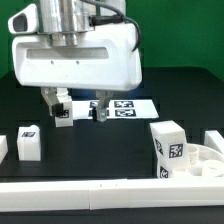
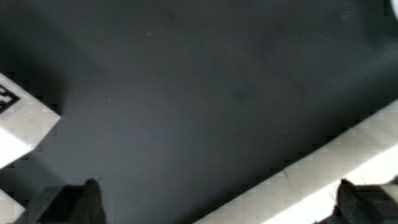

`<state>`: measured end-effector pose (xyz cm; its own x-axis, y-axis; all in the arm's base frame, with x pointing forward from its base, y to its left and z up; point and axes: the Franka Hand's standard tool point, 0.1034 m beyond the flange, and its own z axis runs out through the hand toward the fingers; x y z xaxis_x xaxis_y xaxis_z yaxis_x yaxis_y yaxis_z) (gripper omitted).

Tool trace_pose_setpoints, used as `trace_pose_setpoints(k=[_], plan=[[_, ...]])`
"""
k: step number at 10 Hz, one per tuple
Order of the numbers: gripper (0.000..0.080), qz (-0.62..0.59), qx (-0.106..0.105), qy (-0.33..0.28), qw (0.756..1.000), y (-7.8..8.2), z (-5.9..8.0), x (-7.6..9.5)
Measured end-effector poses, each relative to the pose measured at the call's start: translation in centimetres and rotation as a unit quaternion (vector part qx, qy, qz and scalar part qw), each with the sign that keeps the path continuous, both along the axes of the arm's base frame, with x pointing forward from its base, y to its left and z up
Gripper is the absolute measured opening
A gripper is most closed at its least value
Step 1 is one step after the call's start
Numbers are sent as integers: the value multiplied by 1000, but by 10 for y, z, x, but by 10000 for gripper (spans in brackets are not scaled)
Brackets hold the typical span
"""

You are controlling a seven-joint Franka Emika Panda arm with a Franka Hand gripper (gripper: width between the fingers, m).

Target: Assemble stool

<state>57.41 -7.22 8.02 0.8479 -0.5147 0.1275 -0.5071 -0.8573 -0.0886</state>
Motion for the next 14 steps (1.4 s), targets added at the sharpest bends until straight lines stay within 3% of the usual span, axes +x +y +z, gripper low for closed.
trace_pose_setpoints(k=[3,4,6,7,9,10,11,12,14], plan=[[649,116,-17,10,993,-4,-1,-2],[649,224,-9,46,974,-10,-4,-3],[649,353,-21,64,933,-27,-9,-2],[649,374,-15,57,926,-40,-10,-6],[649,412,-26,68,908,-42,-11,-7],[649,405,-17,81,910,-44,-12,-10],[649,401,-2,114,909,-57,-11,-11],[649,372,-10,150,916,-64,-12,-6],[649,363,13,236,901,-66,-17,-2]])
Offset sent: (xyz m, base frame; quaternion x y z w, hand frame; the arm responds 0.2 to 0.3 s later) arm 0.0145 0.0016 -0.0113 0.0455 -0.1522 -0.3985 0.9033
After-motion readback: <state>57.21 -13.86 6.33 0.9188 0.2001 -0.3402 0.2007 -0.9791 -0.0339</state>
